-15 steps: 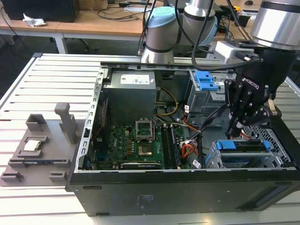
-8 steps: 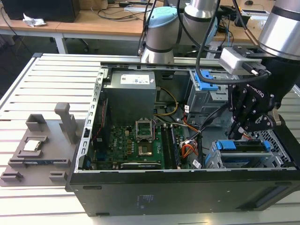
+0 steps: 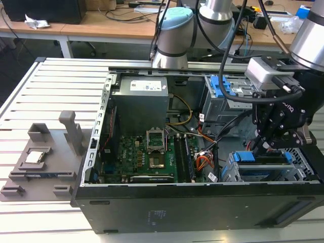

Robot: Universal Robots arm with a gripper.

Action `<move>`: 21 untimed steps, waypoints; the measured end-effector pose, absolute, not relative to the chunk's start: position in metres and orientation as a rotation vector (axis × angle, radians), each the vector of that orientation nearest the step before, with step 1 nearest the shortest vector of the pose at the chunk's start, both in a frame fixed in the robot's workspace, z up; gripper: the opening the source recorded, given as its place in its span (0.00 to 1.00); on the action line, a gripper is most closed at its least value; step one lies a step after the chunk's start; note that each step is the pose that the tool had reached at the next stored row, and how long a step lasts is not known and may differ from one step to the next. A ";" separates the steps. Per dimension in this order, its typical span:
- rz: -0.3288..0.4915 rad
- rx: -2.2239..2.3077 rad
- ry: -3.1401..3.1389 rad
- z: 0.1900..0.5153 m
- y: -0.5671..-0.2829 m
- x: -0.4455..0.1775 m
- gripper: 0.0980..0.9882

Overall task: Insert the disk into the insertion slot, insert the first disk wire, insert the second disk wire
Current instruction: 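Insert the second disk wire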

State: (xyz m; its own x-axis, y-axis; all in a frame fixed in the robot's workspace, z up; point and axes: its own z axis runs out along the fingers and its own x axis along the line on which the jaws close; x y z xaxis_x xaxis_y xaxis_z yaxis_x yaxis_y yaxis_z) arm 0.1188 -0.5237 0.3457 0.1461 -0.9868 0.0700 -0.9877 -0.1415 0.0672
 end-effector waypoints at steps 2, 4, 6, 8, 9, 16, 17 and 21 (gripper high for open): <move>0.012 2.302 -1.991 0.345 -0.524 0.123 0.05; 0.011 2.302 -1.991 0.345 -0.524 0.124 0.05; 0.009 2.301 -1.992 0.344 -0.524 0.124 0.05; 0.008 2.299 -1.994 0.343 -0.524 0.125 0.05; 0.008 2.298 -1.995 0.342 -0.524 0.126 0.05; 0.001 2.294 -2.003 0.340 -0.525 0.130 0.05; 0.001 2.294 -2.003 0.340 -0.526 0.130 0.05; -0.001 2.295 -2.004 0.342 -0.526 0.130 0.05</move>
State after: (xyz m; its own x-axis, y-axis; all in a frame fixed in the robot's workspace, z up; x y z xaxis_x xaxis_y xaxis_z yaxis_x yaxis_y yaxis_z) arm 0.1303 -0.5263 0.3424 0.1365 -0.9887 0.0617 -0.9887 -0.1321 0.0712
